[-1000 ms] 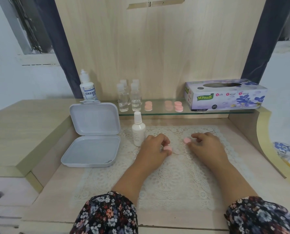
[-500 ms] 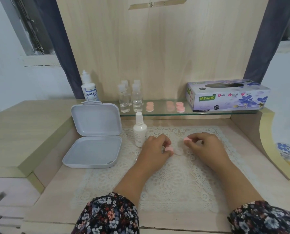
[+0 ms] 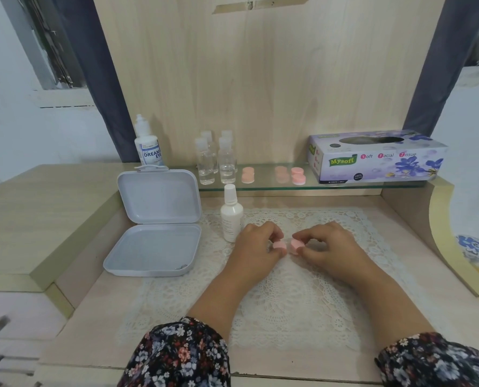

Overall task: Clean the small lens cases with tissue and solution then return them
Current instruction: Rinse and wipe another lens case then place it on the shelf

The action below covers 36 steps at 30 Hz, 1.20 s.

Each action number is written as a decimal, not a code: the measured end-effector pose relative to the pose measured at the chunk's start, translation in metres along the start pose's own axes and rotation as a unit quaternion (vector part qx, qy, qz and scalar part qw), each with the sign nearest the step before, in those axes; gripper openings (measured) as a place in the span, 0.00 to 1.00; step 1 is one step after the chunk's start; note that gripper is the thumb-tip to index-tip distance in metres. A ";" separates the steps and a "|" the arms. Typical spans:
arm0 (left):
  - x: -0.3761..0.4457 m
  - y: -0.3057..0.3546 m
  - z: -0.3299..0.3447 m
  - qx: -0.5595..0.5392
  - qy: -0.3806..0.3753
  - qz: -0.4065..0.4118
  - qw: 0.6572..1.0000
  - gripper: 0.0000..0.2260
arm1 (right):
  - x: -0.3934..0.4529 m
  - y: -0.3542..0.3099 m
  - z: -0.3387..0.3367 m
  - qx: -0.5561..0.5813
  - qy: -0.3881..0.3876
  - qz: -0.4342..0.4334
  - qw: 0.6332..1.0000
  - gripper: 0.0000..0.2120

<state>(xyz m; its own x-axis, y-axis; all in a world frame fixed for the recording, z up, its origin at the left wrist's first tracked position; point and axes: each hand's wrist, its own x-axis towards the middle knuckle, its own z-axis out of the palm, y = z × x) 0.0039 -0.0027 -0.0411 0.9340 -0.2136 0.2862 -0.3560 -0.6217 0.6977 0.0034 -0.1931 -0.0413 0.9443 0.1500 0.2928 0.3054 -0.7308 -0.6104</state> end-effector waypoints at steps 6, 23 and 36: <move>0.000 0.000 0.000 0.003 0.003 0.009 1.000 0.08 | 0.003 0.000 0.002 -0.040 -0.003 -0.044 0.998 0.10; 0.000 0.002 -0.001 0.003 0.005 0.012 1.000 0.07 | 0.001 -0.005 0.000 -0.043 0.019 -0.008 0.999 0.21; 0.000 0.001 0.000 0.006 -0.002 0.006 1.000 0.07 | 0.000 -0.005 0.002 0.034 -0.008 0.024 0.999 0.22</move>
<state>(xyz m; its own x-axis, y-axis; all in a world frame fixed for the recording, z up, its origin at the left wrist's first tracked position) 0.0038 -0.0037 -0.0401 0.9299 -0.2232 0.2922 -0.3665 -0.6277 0.6868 0.0017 -0.1883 -0.0399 0.9599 0.1261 0.2504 0.2660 -0.6914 -0.6717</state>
